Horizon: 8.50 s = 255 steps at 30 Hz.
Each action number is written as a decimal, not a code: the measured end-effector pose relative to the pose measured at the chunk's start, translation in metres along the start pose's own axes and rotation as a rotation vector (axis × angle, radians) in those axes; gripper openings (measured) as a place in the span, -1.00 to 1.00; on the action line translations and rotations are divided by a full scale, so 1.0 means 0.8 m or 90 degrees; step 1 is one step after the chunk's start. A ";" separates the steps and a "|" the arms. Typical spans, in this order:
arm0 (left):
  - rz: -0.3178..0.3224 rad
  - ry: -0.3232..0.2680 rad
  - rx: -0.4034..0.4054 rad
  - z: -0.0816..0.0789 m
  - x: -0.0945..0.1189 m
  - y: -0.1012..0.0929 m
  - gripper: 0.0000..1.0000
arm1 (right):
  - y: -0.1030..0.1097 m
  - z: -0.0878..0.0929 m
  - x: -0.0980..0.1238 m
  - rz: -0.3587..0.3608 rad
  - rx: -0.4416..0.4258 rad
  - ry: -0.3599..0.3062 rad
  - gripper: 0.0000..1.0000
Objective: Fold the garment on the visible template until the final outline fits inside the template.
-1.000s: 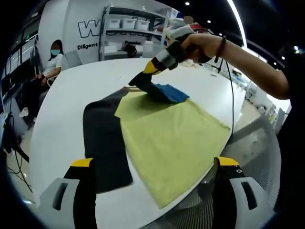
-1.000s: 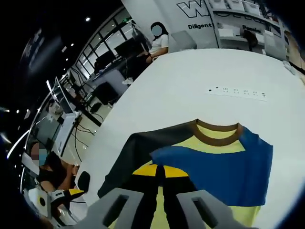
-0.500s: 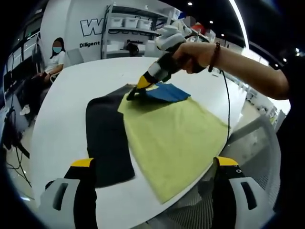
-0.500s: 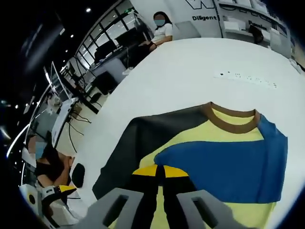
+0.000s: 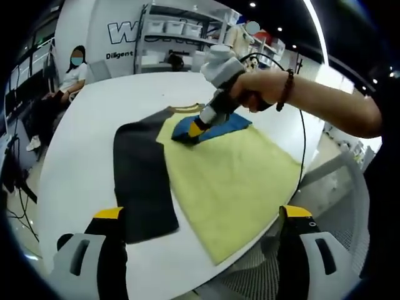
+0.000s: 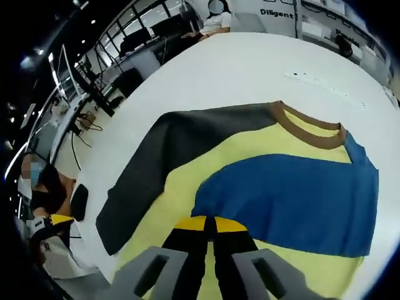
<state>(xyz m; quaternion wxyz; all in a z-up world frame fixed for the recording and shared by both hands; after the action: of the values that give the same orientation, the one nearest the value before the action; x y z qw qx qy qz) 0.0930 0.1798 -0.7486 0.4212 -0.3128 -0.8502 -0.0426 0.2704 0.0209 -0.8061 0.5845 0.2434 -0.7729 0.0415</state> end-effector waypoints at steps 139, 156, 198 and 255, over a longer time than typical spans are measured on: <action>0.002 0.015 0.020 0.006 -0.010 0.018 0.88 | 0.032 -0.045 -0.014 -0.118 0.219 -0.105 -0.12; -0.002 0.011 0.016 0.003 -0.008 0.019 0.89 | 0.053 -0.031 -0.026 -0.187 0.204 -0.094 -0.04; -0.021 0.007 0.030 -0.013 -0.009 0.030 0.98 | -0.062 0.026 0.094 -0.053 0.144 -0.252 0.95; -0.049 0.011 0.058 -0.016 -0.011 0.040 0.98 | -0.246 0.131 0.082 0.140 -0.093 -0.244 -0.60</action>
<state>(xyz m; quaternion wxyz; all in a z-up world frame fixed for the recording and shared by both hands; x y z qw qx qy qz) 0.1240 0.1965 -0.7526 0.4405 -0.2599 -0.8590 -0.0224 0.2486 -0.2097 -0.8219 0.4352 0.1185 -0.8925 0.0019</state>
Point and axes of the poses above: the point that each gripper's makers call its tool centre point, and the gripper's own axes: x roughly backward along the fingers, y roughly to its left, z roughly out of its underside, the point moved 6 cm from there along x, roughly backward along the fingers, and after that the axes turned 8 degrees about y, right-handed, at the moved point
